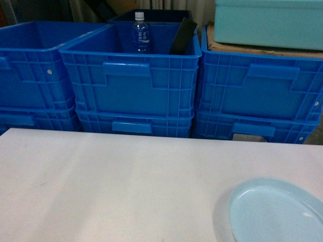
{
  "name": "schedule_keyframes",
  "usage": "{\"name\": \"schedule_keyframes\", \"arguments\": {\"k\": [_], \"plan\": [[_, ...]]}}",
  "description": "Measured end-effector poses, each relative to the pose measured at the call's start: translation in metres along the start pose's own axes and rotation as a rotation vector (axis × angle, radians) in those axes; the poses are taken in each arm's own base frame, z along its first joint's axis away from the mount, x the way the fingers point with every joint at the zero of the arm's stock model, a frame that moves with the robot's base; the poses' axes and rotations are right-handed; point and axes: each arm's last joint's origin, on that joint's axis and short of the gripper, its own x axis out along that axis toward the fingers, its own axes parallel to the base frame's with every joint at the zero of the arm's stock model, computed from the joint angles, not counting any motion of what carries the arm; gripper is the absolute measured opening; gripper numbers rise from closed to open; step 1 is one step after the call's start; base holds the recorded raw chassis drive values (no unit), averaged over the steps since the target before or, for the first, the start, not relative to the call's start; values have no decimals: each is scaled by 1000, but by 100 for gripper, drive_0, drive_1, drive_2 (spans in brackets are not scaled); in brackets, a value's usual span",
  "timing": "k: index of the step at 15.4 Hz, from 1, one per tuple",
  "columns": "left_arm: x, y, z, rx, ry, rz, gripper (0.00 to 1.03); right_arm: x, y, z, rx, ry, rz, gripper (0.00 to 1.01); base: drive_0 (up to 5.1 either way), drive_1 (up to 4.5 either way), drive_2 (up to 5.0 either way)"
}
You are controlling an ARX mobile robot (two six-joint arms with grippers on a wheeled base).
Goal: Place blue tray on left shelf second layer neatly
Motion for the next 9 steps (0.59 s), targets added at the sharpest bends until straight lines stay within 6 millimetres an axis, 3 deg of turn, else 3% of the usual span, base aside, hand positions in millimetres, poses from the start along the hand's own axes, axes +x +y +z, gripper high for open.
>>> {"name": "schedule_keyframes", "arguments": {"k": [9], "plan": [[0,0,0,0,0,0,98,0,0,0,0,0,0,98,0,0,0]]}}
